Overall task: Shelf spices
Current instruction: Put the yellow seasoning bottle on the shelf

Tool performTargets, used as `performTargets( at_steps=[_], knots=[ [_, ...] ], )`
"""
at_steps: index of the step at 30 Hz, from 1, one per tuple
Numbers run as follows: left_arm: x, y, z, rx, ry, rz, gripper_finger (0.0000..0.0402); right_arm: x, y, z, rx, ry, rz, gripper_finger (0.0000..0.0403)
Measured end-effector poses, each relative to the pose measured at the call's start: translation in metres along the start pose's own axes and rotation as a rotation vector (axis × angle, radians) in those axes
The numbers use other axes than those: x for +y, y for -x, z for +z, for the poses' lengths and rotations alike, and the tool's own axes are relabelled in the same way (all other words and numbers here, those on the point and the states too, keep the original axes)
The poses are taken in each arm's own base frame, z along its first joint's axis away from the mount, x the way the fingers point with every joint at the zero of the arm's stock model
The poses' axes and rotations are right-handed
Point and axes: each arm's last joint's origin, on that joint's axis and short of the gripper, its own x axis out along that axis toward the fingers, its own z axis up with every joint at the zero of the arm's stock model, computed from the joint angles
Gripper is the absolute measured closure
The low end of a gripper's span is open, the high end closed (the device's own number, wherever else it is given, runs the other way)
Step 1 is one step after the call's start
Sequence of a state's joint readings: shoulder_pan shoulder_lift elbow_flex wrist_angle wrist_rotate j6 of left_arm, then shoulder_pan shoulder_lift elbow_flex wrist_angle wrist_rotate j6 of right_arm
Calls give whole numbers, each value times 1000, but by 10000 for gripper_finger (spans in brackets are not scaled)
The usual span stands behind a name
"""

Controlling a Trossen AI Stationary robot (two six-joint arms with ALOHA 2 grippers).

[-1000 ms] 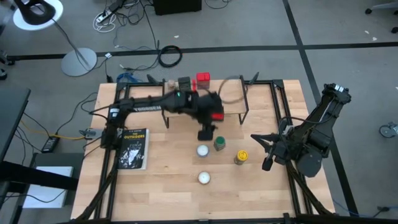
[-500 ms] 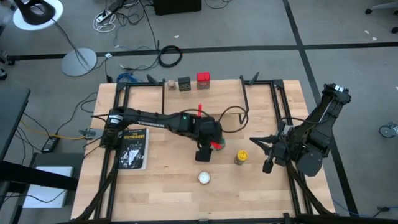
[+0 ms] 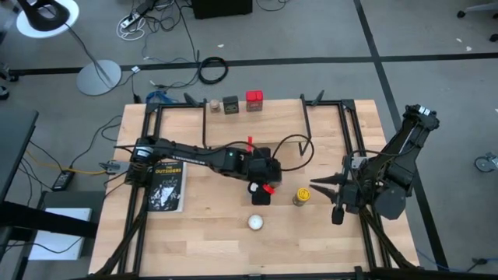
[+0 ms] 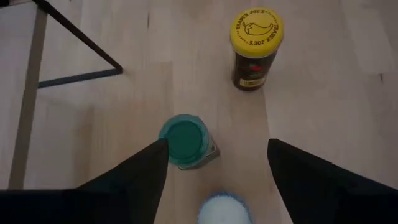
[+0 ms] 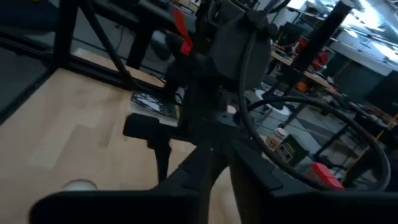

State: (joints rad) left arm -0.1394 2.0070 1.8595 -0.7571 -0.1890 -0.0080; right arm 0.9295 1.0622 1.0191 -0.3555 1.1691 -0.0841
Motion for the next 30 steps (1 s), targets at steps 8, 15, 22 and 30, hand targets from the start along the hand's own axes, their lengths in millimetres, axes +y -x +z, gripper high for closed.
performTargets(
  at_steps=[8,15,22,30],
  knots=[
    [-5,-23,-4,22,21,3,123,9,-5,2,-8,-8,8,243],
    [-11,-23,-1,-3,44,-4,125,11,-9,10,-51,-63,47,166],
    [-3,10,18,-94,47,124,133,16,2,19,-115,-98,93,136],
    [25,41,17,-78,20,254,133,19,15,21,-121,-130,43,140]
  ],
)
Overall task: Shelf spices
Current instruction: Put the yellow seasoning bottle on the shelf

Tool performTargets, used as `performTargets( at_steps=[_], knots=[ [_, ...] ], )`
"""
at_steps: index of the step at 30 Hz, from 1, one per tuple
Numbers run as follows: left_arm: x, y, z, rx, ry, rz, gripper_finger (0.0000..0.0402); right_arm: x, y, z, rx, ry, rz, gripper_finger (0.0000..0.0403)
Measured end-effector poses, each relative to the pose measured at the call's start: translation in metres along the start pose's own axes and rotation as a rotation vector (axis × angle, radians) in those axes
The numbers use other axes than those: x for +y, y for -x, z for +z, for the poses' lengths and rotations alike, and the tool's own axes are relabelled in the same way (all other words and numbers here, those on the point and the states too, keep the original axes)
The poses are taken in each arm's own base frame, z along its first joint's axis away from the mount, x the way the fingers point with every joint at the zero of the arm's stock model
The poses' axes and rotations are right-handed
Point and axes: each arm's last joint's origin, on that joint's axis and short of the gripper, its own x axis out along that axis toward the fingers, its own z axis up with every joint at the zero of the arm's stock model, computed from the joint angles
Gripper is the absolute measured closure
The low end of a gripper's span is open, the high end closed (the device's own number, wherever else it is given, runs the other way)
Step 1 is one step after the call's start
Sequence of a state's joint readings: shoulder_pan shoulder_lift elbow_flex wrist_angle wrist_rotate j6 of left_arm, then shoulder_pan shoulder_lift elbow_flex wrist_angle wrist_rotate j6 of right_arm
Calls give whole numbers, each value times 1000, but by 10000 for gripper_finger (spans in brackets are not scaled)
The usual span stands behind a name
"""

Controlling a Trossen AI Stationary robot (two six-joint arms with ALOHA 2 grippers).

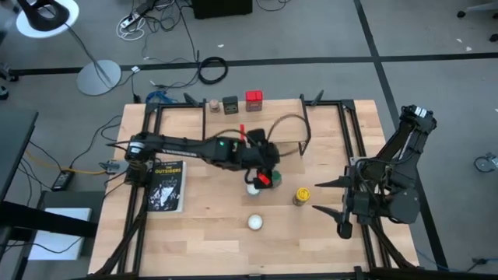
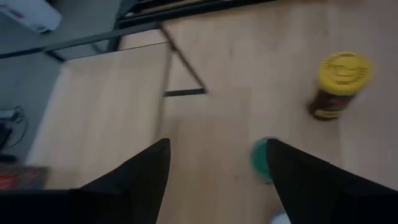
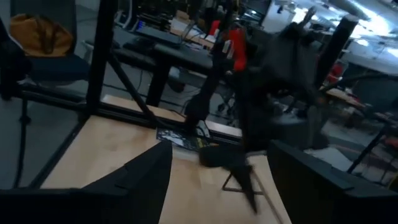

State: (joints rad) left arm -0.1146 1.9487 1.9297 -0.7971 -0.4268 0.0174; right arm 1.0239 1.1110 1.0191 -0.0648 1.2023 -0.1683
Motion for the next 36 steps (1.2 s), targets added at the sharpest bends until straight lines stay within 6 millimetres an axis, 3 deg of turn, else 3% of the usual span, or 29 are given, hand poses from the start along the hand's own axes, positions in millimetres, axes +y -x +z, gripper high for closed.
performTargets(
  at_steps=[6,12,16,20,25,30,36],
  knots=[
    [16,17,-3,3,0,19,133,0,-2,-10,49,-72,-4,140],
    [41,55,2,-188,51,31,133,0,-4,-36,171,-165,-31,140],
    [60,91,-10,-355,122,17,133,2,-12,-49,260,-181,-26,140],
    [71,120,-41,-473,183,30,133,0,-26,-69,433,-229,-26,140],
    [76,137,-96,-543,296,44,133,-1,-40,-92,687,-268,-29,138],
    [66,127,-147,-497,459,-8,133,-3,-55,-102,861,-325,26,124],
    [37,103,-183,-519,522,-103,133,-9,-75,-111,973,-373,80,102]
  ],
)
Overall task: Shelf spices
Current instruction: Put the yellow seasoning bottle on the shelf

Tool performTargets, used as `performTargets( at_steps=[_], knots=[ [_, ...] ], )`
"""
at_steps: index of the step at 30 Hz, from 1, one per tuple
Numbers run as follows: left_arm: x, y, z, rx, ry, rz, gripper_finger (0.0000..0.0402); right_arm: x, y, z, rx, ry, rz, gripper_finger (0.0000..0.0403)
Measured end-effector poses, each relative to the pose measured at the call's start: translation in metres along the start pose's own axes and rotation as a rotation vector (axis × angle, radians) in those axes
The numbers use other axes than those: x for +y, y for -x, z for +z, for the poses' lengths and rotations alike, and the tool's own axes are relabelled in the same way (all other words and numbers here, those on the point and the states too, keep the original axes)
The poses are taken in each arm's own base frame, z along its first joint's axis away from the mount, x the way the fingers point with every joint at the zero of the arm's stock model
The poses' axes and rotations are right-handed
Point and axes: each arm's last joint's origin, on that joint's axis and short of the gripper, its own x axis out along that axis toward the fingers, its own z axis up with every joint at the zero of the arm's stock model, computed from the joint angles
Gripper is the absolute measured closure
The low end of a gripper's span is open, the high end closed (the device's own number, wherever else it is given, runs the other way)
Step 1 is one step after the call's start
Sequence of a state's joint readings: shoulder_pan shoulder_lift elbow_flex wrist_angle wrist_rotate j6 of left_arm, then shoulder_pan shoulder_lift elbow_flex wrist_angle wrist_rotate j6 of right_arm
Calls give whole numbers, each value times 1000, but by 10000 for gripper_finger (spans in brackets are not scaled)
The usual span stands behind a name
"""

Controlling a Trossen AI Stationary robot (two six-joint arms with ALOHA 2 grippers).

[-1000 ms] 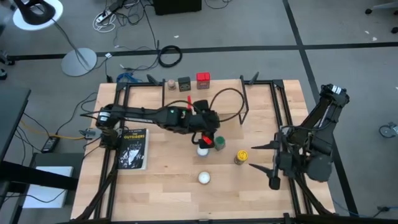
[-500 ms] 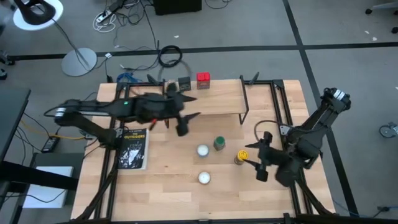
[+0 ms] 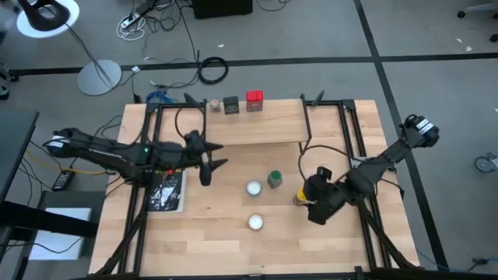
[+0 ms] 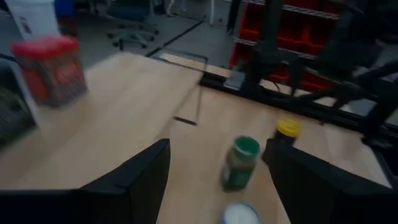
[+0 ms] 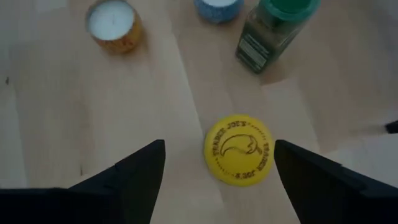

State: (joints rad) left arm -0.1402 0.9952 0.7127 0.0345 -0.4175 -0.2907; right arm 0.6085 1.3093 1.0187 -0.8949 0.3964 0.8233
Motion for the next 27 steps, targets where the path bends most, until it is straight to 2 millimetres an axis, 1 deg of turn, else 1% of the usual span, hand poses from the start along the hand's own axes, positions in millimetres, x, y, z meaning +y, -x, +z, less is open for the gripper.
performTargets(
  at_steps=[2,5,7,13,19,23,27],
  knots=[
    [0,-3,-15,-6,26,-13,133,-4,-6,4,30,-13,-7,97],
    [3,-6,-31,9,55,-14,133,-8,-15,9,73,-15,-12,93],
    [5,-6,-35,21,68,-12,133,-9,-21,11,101,-14,-11,92],
    [4,-6,-34,7,50,-25,133,-11,-38,15,197,0,2,92],
    [4,-6,-33,6,34,-34,133,-14,-53,15,262,17,-28,93],
    [4,-6,-33,1,37,-36,133,-14,-59,15,300,31,-23,94],
    [4,-6,-33,1,52,-38,133,-13,-59,15,313,30,-4,95]
  ],
)
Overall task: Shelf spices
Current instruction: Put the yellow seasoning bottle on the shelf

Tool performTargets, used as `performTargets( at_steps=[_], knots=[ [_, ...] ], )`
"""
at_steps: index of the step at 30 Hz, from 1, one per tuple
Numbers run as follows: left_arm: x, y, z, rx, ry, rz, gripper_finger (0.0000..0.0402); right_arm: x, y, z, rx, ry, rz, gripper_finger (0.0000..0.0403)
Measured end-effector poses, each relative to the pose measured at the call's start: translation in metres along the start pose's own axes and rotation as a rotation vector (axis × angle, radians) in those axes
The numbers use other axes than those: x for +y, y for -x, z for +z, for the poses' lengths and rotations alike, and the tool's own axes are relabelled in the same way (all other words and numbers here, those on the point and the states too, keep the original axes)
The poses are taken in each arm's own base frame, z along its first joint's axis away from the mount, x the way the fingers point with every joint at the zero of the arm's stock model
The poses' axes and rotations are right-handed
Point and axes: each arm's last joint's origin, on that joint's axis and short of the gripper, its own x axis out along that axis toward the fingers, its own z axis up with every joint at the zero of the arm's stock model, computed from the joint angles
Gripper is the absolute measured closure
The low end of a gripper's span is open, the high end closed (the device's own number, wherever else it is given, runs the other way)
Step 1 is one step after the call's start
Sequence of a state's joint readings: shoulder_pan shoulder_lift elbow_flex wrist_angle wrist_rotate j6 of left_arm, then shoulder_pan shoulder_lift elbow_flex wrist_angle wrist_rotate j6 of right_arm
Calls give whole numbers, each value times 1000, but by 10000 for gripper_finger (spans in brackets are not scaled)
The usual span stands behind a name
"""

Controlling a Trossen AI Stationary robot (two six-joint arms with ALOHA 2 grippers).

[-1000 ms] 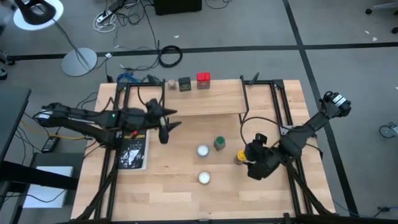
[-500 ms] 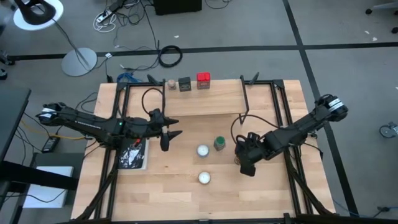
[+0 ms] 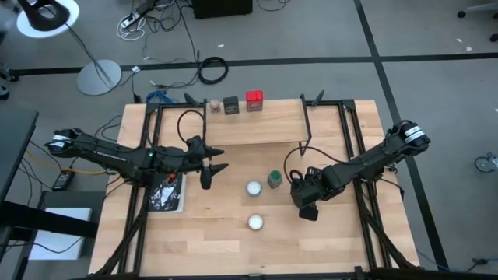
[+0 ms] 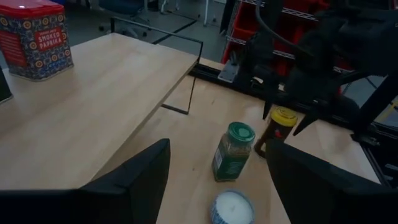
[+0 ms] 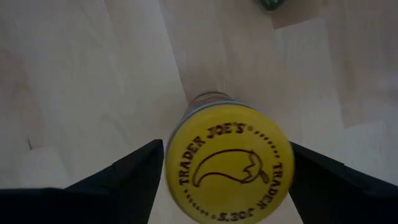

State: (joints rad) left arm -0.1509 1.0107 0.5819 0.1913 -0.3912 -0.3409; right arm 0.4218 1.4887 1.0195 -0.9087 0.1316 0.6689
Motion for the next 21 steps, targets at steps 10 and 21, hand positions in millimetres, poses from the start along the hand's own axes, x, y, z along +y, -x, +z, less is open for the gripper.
performTargets(
  at_steps=[10,21],
  knots=[
    [0,0,0,0,8,0,133,3,1,3,-19,5,55,179],
    [0,0,0,1,8,0,133,6,25,20,-70,-2,84,179]
  ],
)
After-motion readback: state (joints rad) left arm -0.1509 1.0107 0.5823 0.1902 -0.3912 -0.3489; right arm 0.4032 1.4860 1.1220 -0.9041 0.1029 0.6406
